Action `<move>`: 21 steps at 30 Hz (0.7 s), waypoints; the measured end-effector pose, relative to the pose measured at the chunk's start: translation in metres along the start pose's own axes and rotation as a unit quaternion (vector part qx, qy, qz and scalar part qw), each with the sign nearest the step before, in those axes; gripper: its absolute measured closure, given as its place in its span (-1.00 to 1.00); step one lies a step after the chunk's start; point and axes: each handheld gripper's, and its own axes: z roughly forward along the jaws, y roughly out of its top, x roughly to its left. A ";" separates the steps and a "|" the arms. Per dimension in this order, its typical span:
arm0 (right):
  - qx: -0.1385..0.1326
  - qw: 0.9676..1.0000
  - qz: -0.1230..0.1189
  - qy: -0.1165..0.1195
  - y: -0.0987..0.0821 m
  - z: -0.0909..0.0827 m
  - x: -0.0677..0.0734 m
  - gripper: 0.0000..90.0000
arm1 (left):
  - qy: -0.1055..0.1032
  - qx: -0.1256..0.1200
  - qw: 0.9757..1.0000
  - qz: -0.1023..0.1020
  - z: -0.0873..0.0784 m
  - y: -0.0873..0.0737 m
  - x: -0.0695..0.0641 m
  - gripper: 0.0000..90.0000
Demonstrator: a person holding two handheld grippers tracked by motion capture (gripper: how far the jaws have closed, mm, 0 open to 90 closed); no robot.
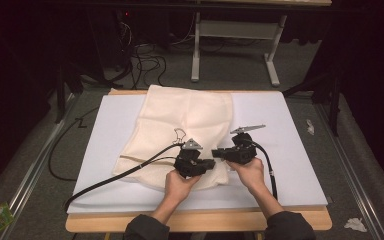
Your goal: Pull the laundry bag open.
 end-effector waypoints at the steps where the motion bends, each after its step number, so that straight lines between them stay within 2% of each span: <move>1: 0.000 1.000 0.000 0.000 0.000 0.000 0.000 0.93 | -0.002 0.000 1.000 -0.001 0.000 0.000 0.000 0.91; 6: 0.003 1.000 -0.001 0.001 0.000 -0.001 -0.001 0.90 | 0.002 -0.002 1.000 0.003 -0.001 0.000 0.000 0.93; 11: 0.012 1.000 -0.018 -0.009 -0.001 -0.002 0.002 0.80 | 0.001 -0.001 1.000 0.001 -0.001 0.001 0.000 0.94; 21: 0.021 0.999 -0.027 -0.014 -0.003 -0.004 0.004 0.69 | 0.004 -0.001 1.000 -0.001 -0.002 0.001 0.000 0.94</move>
